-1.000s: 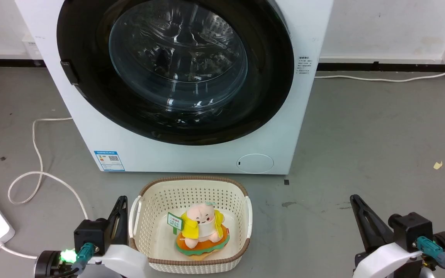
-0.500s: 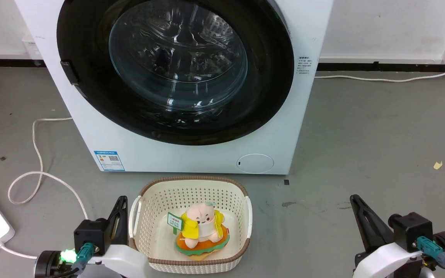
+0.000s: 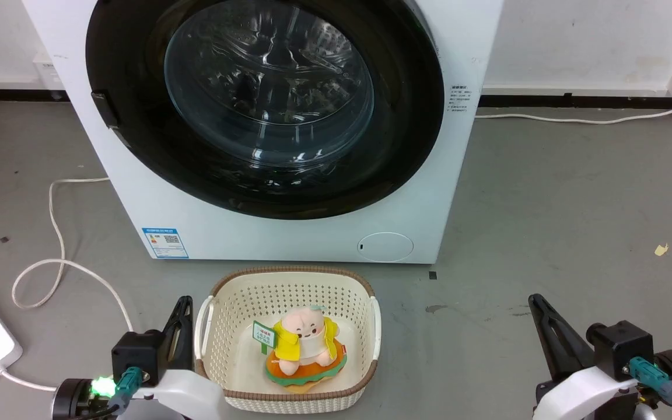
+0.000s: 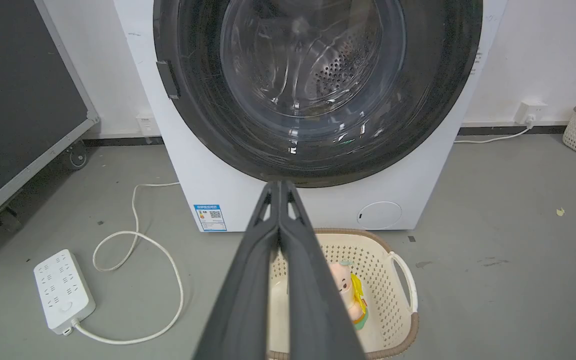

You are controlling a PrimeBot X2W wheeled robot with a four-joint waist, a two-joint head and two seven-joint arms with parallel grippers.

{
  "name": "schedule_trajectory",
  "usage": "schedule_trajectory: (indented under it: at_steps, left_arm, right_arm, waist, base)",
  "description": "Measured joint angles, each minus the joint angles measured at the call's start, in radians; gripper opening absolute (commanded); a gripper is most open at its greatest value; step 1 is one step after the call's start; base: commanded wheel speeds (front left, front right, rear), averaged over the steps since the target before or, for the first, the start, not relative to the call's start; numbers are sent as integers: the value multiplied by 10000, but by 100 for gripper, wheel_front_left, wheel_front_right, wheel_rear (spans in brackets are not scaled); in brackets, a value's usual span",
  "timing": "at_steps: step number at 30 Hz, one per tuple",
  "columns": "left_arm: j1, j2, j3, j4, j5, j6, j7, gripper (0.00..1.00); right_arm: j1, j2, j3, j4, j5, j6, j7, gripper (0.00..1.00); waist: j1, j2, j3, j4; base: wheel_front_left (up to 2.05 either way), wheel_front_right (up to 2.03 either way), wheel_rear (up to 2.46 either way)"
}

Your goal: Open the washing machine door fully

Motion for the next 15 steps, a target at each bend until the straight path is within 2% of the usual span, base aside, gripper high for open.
schedule_trajectory:
  at_steps: [12,13,15]
  left_arm:
    - [0,0,-2,0,0,0,0,0]
    - [3,0,4,2,-10,-2,0,100]
    - [9,-2,0,6,-21,-2,0,100]
  right_arm:
    - [0,0,0,0,0,0,0,0]
    - [2,-2,4,2,4,0,0,100]
    - [4,-2,4,4,6,2,-2,100]
  waist:
    - [-1,0,0,0]
    - [-1,0,0,0]
    - [-1,0,0,0]
  base:
    - [0,0,0]
    - [0,0,0]
    - [0,0,0]
